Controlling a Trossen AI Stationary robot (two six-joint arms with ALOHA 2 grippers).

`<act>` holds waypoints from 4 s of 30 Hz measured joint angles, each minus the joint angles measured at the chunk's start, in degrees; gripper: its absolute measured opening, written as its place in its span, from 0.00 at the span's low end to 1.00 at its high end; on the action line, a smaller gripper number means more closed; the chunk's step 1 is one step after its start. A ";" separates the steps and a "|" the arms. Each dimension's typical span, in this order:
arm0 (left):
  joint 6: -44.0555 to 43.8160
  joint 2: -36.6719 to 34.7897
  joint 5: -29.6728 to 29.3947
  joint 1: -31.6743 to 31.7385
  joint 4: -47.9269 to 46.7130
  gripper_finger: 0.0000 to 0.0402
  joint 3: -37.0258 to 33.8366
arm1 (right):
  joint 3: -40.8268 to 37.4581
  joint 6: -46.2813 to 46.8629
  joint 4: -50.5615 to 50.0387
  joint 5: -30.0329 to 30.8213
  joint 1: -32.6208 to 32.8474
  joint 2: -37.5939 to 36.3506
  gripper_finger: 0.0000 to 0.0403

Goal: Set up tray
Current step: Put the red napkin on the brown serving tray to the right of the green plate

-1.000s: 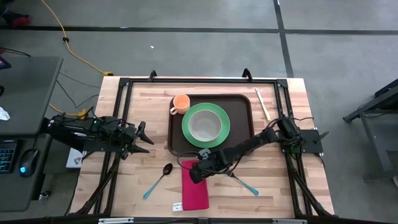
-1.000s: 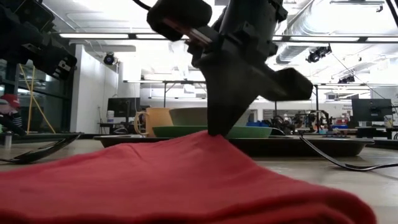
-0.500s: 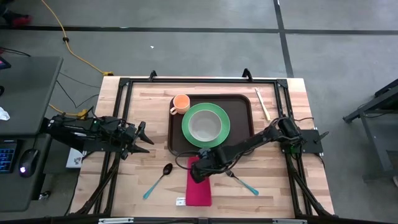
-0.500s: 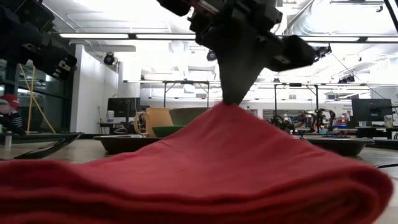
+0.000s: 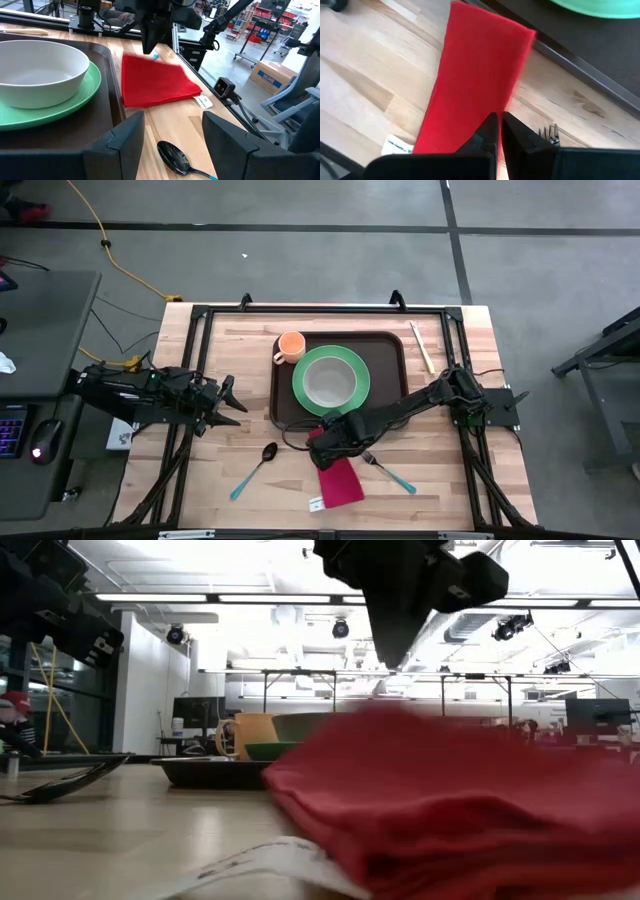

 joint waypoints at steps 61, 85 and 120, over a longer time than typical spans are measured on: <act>-0.02 -0.02 0.00 -0.02 1.29 0.57 -0.04 | -18.50 -6.37 14.93 -7.51 -2.34 0.00 0.40; -0.22 -0.02 -0.87 -0.02 1.20 0.57 -0.02 | -24.91 -8.30 24.64 -10.79 -4.22 -0.32 0.26; -0.24 0.00 -1.60 -0.02 1.21 0.57 -0.02 | -31.47 -3.08 31.70 -9.19 -3.32 -11.16 0.00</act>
